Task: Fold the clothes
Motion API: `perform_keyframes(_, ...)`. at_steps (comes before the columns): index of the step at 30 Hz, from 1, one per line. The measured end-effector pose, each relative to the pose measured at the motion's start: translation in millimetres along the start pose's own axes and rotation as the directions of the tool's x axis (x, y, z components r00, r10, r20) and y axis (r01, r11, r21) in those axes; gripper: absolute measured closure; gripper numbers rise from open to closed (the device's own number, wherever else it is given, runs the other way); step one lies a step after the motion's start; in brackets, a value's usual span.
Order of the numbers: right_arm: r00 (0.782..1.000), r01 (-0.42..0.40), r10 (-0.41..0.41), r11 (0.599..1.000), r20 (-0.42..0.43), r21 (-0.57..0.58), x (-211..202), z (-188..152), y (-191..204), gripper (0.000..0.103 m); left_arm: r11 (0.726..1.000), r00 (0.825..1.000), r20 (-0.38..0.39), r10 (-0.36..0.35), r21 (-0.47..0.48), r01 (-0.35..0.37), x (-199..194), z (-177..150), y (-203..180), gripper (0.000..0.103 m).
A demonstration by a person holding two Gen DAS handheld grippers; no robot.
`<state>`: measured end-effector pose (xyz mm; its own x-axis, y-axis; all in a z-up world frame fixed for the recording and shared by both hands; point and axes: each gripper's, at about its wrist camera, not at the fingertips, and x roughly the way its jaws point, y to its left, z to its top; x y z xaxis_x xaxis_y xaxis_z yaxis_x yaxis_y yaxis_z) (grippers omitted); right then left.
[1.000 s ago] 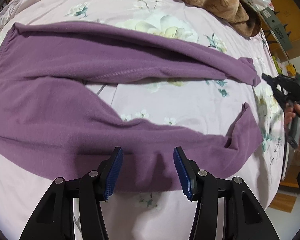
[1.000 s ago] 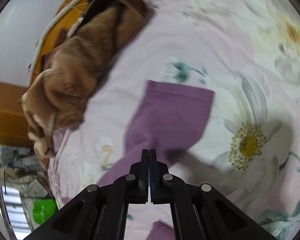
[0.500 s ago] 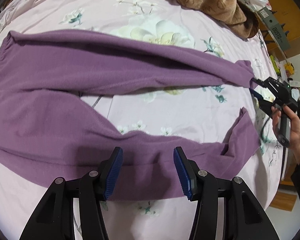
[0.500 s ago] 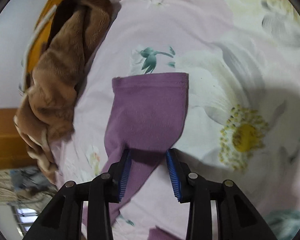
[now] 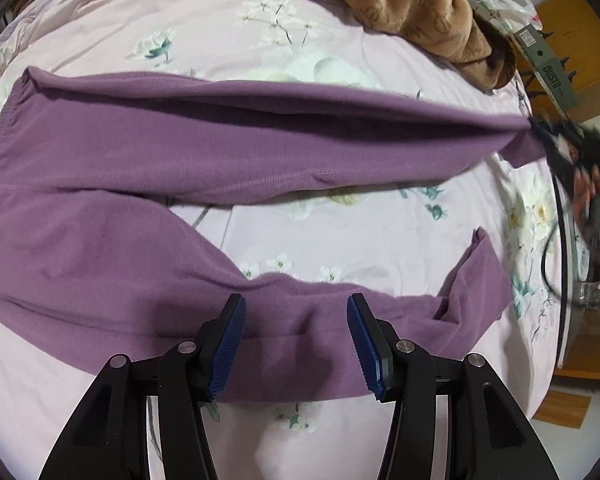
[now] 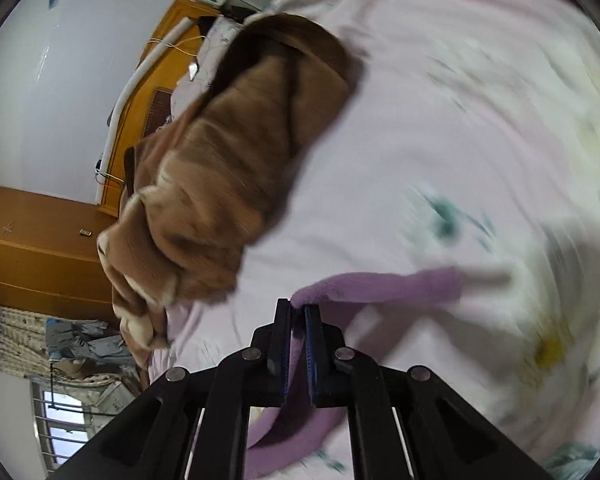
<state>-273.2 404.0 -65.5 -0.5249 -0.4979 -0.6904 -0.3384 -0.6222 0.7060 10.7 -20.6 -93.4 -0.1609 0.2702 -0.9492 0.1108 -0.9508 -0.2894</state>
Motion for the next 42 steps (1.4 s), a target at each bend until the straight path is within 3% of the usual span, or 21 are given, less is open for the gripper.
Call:
perform_keyframes(1, 1.0, 0.011, -0.011, 1.0, 0.0, -0.008, 9, 7, 12, 0.09, 1.0, 1.0, 0.006, -0.001, 0.0, 0.001, -2, 1, 0, 0.049)
perform_keyframes(4, 0.999, 0.044, -0.043, 0.996, 0.012, -0.082, 26, 21, 42, 0.068, 1.0, 1.0, 0.01, -0.002, -0.009, 0.002, -3, 0, 1, 0.049)
perform_keyframes(5, 0.998, 0.06, -0.058, 0.993, 0.023, -0.101, 26, 21, 44, 0.066, 1.0, 1.0, 0.009, -0.003, -0.015, 0.003, -3, -2, 2, 0.049)
perform_keyframes(8, 0.994, 0.109, -0.105, 0.985, 0.034, -0.132, 22, 14, 36, 0.066, 0.999, 1.0, 0.0, -0.006, -0.037, 0.006, -2, -7, 7, 0.049)
perform_keyframes(12, 0.982, 0.188, -0.188, 0.981, 0.014, -0.049, 21, -3, -22, 0.064, 0.999, 1.0, -0.002, -0.007, -0.044, 0.007, 0, -9, 12, 0.049)
perform_keyframes(15, 0.982, 0.187, -0.188, 0.981, 0.004, 0.052, 30, -6, -62, 0.063, 0.999, 1.0, -0.004, -0.002, -0.033, 0.002, 3, -9, 13, 0.049)
perform_keyframes(22, 0.992, 0.12, -0.122, 0.99, 0.025, 0.078, 64, 8, -82, 0.063, 1.0, 1.0, -0.003, 0.019, -0.023, -0.019, 9, -12, 14, 0.049)
perform_keyframes(24, 0.991, 0.13, -0.131, 0.988, 0.007, 0.079, 73, 12, -83, 0.074, 0.999, 1.0, -0.006, 0.03, -0.024, -0.03, 11, -13, 15, 0.049)
perform_keyframes(25, 0.99, 0.142, -0.143, 0.988, 0.002, 0.067, 74, 12, -81, 0.098, 0.999, 0.999, -0.009, 0.036, -0.027, -0.036, 12, -13, 16, 0.049)
perform_keyframes(29, 0.983, 0.167, -0.169, 0.985, 0.069, 0.031, 33, 5, -73, 0.099, 0.998, 0.998, -0.006, 0.057, -0.036, -0.057, 11, -6, 20, 0.049)
perform_keyframes(33, 0.969, 0.24, -0.243, 0.969, 0.048, 0.062, -7, -18, -99, 0.097, 0.997, 0.998, 0.029, 0.061, -0.046, -0.059, 0, 14, 22, 0.049)
perform_keyframes(36, 0.961, 0.277, -0.277, 0.957, -0.011, 0.082, -15, -36, -118, 0.083, 0.997, 0.996, 0.052, 0.072, -0.033, -0.07, -5, 30, 24, 0.049)
perform_keyframes(38, 0.953, 0.301, -0.303, 0.95, 0.003, 0.085, -22, -47, -125, 0.073, 0.997, 0.995, 0.064, 0.078, -0.026, -0.077, -9, 37, 26, 0.049)
perform_keyframes(42, 0.947, 0.309, -0.316, 0.945, 0.064, 0.104, -43, -56, -131, 0.072, 0.996, 0.993, 0.077, 0.086, -0.019, -0.085, -13, 44, 31, 0.047)
